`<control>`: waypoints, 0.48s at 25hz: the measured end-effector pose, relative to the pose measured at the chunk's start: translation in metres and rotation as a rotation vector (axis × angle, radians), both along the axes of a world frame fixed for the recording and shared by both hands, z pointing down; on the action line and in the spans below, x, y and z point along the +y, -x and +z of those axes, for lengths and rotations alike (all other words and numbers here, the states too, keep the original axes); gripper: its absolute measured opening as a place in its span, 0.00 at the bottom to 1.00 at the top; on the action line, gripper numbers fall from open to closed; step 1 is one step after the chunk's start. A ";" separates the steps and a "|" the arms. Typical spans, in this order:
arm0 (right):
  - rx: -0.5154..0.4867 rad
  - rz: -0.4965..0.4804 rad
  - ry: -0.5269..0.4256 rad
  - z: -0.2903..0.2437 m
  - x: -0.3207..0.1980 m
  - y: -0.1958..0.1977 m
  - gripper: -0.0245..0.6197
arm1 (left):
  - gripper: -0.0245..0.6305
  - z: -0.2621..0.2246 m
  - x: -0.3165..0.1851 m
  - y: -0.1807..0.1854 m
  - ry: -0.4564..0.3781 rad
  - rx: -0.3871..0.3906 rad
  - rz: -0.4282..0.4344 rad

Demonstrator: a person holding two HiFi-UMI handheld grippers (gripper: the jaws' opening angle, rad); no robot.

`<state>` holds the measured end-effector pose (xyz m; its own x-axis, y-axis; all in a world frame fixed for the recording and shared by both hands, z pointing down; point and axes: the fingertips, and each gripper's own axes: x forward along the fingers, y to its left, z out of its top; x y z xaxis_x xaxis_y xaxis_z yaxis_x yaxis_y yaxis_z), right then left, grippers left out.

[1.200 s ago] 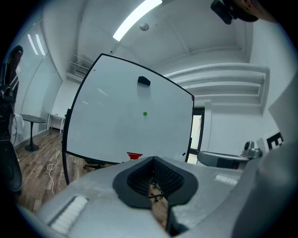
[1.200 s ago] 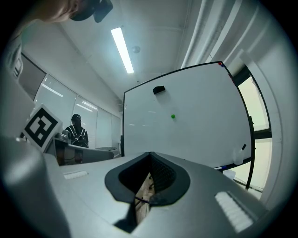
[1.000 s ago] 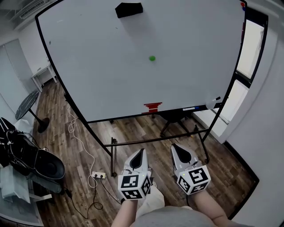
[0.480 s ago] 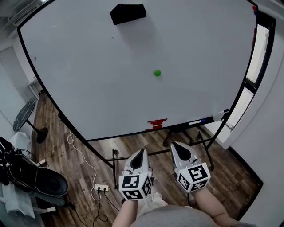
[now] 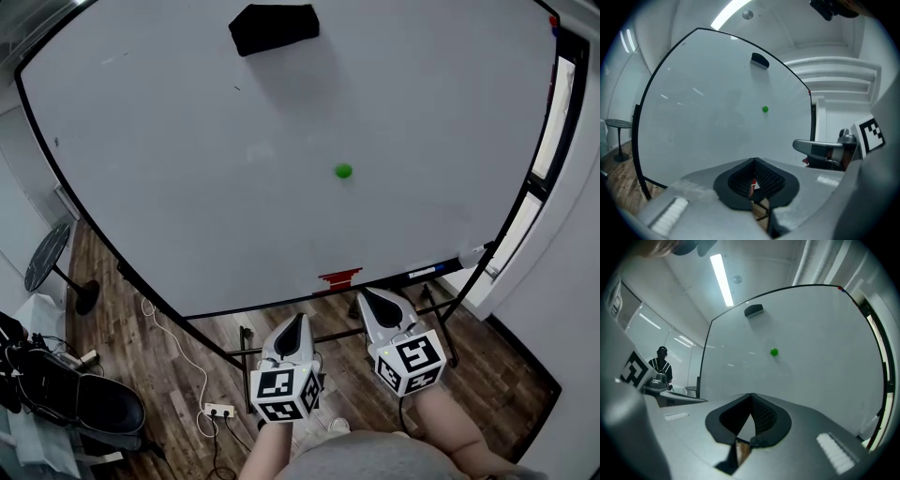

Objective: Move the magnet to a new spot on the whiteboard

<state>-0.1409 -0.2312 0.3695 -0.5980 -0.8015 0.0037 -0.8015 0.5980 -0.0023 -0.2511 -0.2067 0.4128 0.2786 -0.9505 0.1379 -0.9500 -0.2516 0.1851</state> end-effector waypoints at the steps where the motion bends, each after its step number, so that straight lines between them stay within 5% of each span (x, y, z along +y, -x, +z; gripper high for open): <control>1: 0.007 0.000 -0.007 -0.004 -0.006 0.002 0.04 | 0.04 0.000 -0.004 0.002 0.001 0.002 0.001; 12: 0.073 0.102 -0.126 -0.070 -0.083 0.006 0.04 | 0.04 0.006 -0.038 0.011 0.009 0.013 0.037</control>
